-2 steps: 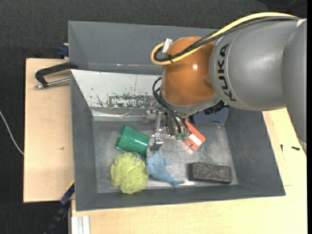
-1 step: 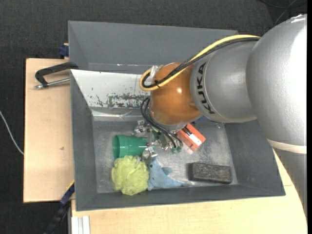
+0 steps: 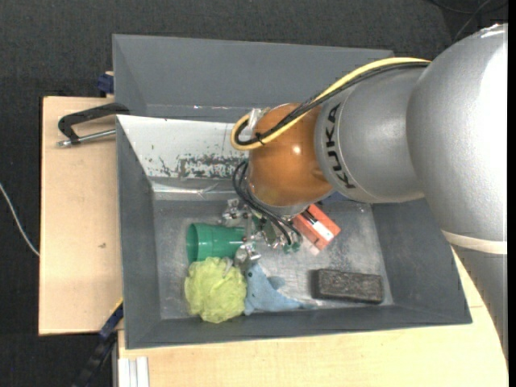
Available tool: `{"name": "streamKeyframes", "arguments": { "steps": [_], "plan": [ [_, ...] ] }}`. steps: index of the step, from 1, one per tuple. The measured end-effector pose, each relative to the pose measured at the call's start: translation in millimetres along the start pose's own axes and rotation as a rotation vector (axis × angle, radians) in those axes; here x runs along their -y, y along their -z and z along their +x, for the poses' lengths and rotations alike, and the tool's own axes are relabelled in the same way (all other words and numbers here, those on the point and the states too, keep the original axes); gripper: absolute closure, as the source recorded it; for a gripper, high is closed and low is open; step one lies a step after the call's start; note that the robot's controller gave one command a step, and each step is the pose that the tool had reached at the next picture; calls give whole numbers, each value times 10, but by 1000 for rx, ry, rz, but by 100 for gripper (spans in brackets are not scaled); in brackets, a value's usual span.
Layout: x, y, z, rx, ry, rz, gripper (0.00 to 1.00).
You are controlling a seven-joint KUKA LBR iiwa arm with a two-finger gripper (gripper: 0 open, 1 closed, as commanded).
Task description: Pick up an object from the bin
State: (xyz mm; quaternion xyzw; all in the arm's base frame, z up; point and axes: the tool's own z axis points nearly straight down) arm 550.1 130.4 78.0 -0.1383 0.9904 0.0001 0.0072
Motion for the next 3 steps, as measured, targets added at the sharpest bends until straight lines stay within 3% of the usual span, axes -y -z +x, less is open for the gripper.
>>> {"name": "streamKeyframes", "arguments": {
  "steps": [1,2,3],
  "plan": [
    [-267,1092,49,-10,62,-3,100],
    [-266,1092,50,-10,62,-3,100],
    [-375,1330,-6,-10,75,-3,100]
  ]
}}
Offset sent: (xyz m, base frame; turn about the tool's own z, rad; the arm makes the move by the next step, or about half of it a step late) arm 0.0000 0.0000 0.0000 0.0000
